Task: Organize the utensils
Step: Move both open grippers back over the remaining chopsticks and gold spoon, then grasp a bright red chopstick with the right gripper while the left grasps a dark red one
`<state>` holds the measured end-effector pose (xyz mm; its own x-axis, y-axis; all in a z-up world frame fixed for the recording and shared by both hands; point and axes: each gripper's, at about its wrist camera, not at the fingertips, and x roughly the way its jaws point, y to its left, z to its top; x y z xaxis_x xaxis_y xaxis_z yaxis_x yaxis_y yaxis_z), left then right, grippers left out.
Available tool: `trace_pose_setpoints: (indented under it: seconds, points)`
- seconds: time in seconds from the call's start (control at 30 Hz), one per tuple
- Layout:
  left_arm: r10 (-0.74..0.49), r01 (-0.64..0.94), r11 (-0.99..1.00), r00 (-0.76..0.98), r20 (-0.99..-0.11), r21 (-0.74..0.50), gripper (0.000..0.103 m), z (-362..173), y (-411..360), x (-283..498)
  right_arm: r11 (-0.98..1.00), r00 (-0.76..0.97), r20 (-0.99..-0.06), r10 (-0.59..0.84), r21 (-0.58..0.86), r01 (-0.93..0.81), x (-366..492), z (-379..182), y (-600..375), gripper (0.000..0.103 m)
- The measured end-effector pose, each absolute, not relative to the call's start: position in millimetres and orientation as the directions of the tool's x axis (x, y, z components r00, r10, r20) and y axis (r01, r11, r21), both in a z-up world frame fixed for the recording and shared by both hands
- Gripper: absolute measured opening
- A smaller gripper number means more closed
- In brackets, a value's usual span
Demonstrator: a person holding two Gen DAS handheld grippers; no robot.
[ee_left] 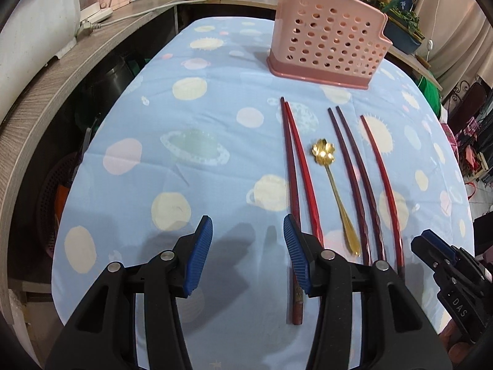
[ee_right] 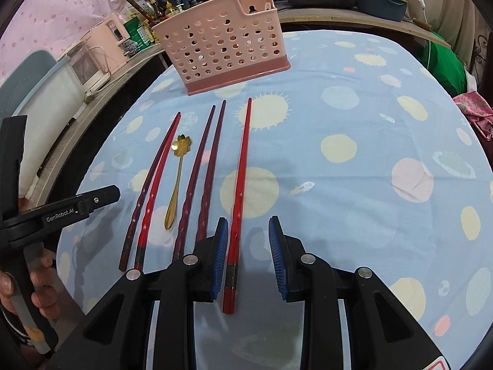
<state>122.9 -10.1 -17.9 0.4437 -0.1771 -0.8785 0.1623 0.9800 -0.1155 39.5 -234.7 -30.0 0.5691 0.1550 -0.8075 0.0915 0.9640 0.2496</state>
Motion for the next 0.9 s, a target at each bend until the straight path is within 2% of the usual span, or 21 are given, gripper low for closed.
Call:
trace_pose_setpoints:
  seconds: [0.6,0.77,0.9]
  points:
    - [-0.196,0.198,0.973,0.414,-0.889,-0.122,0.046,-23.9,-15.3,100.8,0.971,0.541,-0.826,0.161,0.230,0.062,26.6,-42.4,-218.8,0.027]
    - [-0.205,0.212,0.969,0.416,-0.886,-0.124,0.052,-23.1,-17.0,95.2,0.974,0.541,-0.827,0.152,0.218,0.060,24.9,-42.9,-217.4,0.026]
    - [-0.212,0.224,0.966,0.410,-0.887,-0.127,0.052,-23.7,-19.3,90.0,0.977,0.543,-0.828,0.140,0.205,0.060,23.0,-43.2,-216.3,0.023]
